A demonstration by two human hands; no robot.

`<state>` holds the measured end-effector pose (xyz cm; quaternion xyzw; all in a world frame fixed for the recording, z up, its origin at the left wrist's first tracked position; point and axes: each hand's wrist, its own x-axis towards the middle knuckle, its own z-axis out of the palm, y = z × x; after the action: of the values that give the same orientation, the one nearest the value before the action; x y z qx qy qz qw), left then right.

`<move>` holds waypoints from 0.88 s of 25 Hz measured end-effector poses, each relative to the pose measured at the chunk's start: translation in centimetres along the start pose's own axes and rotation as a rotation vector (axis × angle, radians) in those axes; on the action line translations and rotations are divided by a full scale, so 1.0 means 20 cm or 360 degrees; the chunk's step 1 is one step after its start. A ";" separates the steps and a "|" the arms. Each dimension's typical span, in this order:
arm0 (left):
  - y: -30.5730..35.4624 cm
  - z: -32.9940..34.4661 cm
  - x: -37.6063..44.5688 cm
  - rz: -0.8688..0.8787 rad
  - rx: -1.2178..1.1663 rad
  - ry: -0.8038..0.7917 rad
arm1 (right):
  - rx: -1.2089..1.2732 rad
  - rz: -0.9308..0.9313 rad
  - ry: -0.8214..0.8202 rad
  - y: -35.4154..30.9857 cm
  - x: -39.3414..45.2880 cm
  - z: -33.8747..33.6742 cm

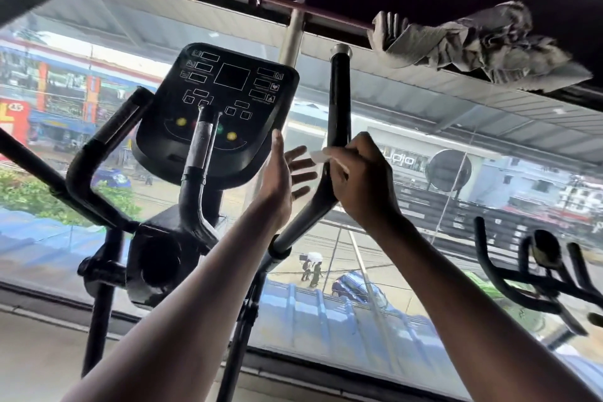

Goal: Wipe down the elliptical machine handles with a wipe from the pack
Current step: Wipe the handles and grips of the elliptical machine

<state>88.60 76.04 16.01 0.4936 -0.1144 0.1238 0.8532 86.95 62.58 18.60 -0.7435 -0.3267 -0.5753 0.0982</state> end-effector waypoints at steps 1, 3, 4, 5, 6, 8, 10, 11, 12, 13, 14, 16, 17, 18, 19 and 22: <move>-0.02 0.00 0.00 0.0006 0.0017 0.0020 | 0.0020 0.0192 0.0065 0.00 0.06 0.01; -0.05 0.01 -0.01 0.0025 0.0048 0.0043 | 0.0007 0.0292 0.0063 -0.03 0.07 0.04; -0.05 0.01 -0.02 0.0037 0.0054 0.0047 | -0.0027 0.0159 0.0036 -0.05 0.02 0.06; -0.05 0.00 -0.03 0.0052 0.0060 0.0054 | -0.0053 -0.0033 -0.0006 -0.07 -0.06 0.07; -0.05 -0.01 -0.03 0.0071 0.0074 0.0063 | -0.0055 -0.0203 -0.0058 -0.08 -0.13 0.07; -0.06 -0.04 -0.03 0.0111 0.0098 0.0086 | -0.0059 -0.0294 -0.0071 -0.05 -0.14 0.06; -0.06 -0.03 -0.04 0.0127 0.0097 0.0101 | -0.0036 -0.0070 0.0070 -0.03 -0.05 0.06; -0.06 -0.02 -0.05 0.0137 0.0102 0.0101 | -0.0007 0.0022 0.0106 -0.03 -0.03 0.06; -0.07 -0.02 -0.06 0.0155 0.0121 0.0105 | -0.0001 0.0028 0.0105 -0.05 -0.05 0.07; -0.08 -0.02 -0.07 0.0178 0.0133 0.0118 | -0.0023 -0.0056 0.0081 -0.05 -0.09 0.08; -0.09 -0.02 -0.08 0.0209 0.0149 0.0140 | -0.0043 -0.0175 0.0041 -0.05 -0.15 0.08; -0.12 -0.03 -0.11 0.0269 0.0150 0.0183 | 0.0011 -0.0270 -0.0005 -0.04 -0.20 0.05; -0.13 -0.02 -0.12 0.0291 0.0165 0.0198 | 0.0073 -0.0180 0.0031 -0.03 -0.18 0.04; -0.14 -0.01 -0.12 0.0319 0.0190 0.0207 | 0.0131 -0.0044 0.0097 -0.03 -0.17 0.04; -0.15 0.01 -0.14 0.0341 0.0198 0.0212 | 0.0168 0.0069 0.0136 -0.05 -0.15 0.04; -0.19 0.07 -0.19 0.0481 0.0175 0.0104 | 0.0166 0.0090 0.0094 -0.10 -0.21 0.05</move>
<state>86.11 72.57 12.35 0.5125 -0.1526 0.2730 0.7997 86.06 62.98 14.00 -0.7289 -0.3320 -0.5762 0.1628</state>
